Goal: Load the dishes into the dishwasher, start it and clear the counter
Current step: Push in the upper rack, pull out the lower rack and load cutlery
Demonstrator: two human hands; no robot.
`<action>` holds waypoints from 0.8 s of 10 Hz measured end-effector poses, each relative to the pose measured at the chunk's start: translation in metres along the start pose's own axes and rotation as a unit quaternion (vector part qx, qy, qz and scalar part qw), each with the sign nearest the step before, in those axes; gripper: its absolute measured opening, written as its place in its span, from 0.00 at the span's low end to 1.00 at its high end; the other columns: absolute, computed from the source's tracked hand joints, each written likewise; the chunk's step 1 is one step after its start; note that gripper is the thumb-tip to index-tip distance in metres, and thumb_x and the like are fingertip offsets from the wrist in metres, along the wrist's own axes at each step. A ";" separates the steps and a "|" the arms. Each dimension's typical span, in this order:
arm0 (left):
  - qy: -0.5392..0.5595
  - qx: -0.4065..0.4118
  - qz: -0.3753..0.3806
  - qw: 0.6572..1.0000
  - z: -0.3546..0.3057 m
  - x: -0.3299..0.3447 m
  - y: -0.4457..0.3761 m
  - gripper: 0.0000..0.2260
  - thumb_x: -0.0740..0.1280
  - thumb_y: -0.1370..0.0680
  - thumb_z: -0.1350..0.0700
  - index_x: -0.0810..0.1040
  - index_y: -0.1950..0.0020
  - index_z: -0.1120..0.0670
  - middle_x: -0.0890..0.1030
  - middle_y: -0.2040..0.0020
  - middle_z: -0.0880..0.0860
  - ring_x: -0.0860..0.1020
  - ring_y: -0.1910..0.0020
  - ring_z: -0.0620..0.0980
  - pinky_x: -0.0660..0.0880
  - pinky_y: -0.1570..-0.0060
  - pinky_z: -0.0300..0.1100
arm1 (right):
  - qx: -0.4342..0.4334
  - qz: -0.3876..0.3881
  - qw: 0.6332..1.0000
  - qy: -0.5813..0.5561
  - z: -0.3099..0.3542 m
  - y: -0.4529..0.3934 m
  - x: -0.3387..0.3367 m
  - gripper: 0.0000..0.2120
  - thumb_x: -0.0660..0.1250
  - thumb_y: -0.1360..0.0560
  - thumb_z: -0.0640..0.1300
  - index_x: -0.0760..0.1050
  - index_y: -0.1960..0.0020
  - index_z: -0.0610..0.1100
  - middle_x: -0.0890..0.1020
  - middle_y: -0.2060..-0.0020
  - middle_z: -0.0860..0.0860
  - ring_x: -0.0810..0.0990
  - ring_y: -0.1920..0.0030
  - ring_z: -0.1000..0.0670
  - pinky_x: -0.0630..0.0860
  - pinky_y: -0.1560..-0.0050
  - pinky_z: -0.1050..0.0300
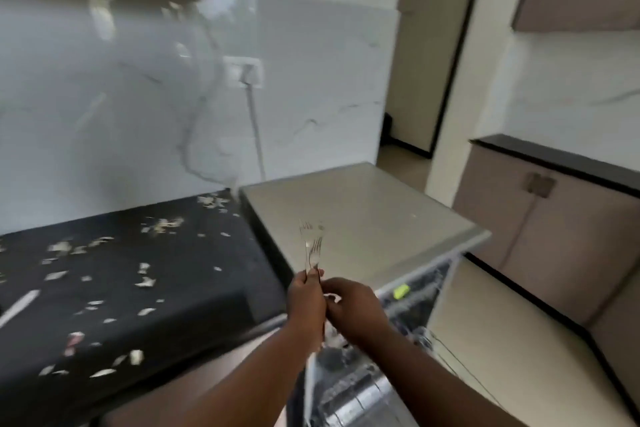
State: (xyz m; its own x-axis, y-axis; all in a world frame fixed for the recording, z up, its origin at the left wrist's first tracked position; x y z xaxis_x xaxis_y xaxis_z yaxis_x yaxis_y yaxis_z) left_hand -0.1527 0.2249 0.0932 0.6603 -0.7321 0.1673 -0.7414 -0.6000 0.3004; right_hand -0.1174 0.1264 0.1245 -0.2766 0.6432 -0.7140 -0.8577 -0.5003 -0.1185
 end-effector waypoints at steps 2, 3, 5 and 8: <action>-0.124 -0.034 0.159 0.979 0.096 0.174 0.070 0.08 0.61 0.20 0.62 0.79 0.51 0.60 0.81 0.54 0.65 0.81 0.57 0.62 0.79 0.54 0.58 | 0.307 -0.130 0.885 -0.324 -0.198 0.079 -0.100 0.10 0.73 0.32 0.32 0.77 0.57 0.45 0.82 0.66 0.44 0.80 0.69 0.45 0.78 0.70 0.52; -0.260 -0.008 0.225 0.939 0.136 0.216 0.089 0.07 0.62 0.20 0.60 0.80 0.52 0.56 0.83 0.54 0.59 0.81 0.53 0.58 0.78 0.54 0.49 | 0.414 -0.115 0.792 -0.433 -0.260 0.114 -0.106 0.09 0.67 0.28 0.26 0.74 0.59 0.38 0.80 0.74 0.43 0.78 0.77 0.47 0.74 0.77 0.58; -0.421 -0.085 0.274 0.861 0.216 0.227 0.062 0.09 0.57 0.18 0.59 0.76 0.48 0.61 0.78 0.61 0.56 0.79 0.69 0.51 0.76 0.70 0.40 | 0.561 -0.193 0.677 -0.436 -0.371 0.181 -0.084 0.10 0.59 0.21 0.39 0.72 0.61 0.44 0.70 0.75 0.48 0.67 0.76 0.51 0.63 0.74 0.63; -0.607 -0.194 0.318 0.702 0.380 0.207 0.012 0.14 0.59 0.18 0.61 0.68 0.32 0.56 0.79 0.40 0.57 0.81 0.50 0.55 0.78 0.59 0.46 | 0.662 -0.201 0.664 -0.285 -0.498 0.256 -0.003 0.15 0.56 0.19 0.50 0.72 0.44 0.39 0.79 0.58 0.42 0.79 0.58 0.41 0.72 0.59 0.55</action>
State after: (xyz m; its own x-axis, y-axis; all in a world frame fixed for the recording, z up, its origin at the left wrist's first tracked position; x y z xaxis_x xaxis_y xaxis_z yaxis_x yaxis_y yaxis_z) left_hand -0.0706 -0.0562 -0.2258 -0.5519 -0.6894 -0.4691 -0.5960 -0.0674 0.8002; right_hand -0.1204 -0.2924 -0.2475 0.2946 0.8737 -0.3871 -0.4377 0.4835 0.7581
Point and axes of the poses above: each hand's wrist, its own y-axis away from the middle knuckle, its own x-axis out of the palm, z = x × y, the point moved 8 cm from there along -y, towards the middle knuckle
